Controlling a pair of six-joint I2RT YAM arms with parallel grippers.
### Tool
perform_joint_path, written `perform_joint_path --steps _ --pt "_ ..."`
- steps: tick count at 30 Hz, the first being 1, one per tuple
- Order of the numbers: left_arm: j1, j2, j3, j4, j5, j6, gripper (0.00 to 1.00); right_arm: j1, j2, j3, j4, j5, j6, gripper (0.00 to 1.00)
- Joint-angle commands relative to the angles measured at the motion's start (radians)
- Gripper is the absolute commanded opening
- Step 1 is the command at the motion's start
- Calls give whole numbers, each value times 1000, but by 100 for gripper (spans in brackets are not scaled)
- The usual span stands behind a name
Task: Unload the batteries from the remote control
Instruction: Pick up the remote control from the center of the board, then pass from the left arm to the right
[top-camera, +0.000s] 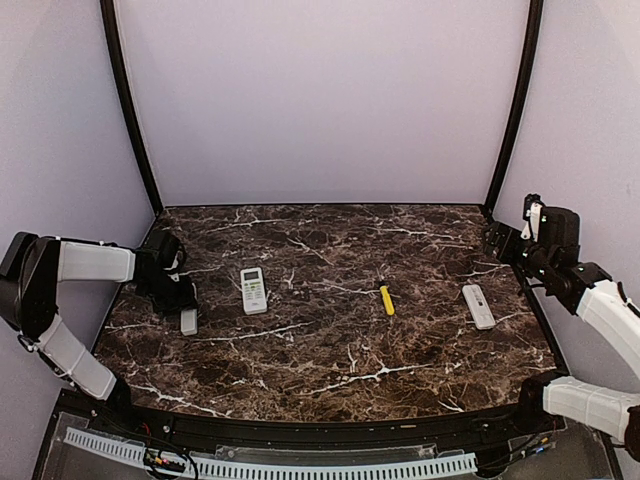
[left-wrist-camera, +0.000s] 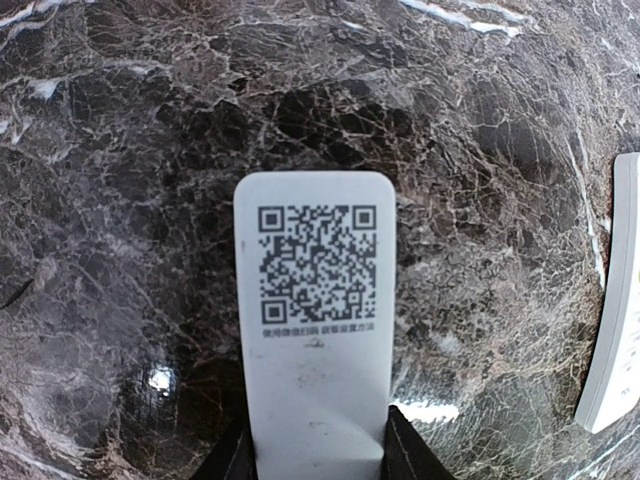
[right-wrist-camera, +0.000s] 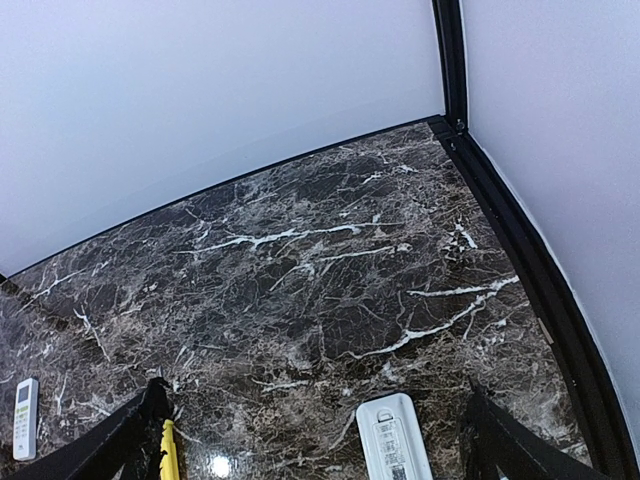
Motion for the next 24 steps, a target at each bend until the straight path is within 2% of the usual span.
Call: perform_joint_path --steps 1,15,17,20,21,24 --pt "-2 0 1 -40 -17 8 32 7 -15 -10 29 6 14 99" --pt "-2 -211 -36 -2 -15 20 17 8 -49 11 6 0 15 99" --pt "-3 -259 -35 5 30 23 16 8 -38 30 -6 -21 12 99" --pt "-5 -341 -7 12 104 45 15 7 4 76 -20 -106 -3 99" --pt "-17 -369 53 4 175 81 15 8 62 135 -54 -217 -14 99" --pt "-54 -368 145 -40 253 144 14 19 153 236 -132 -341 -18 98"
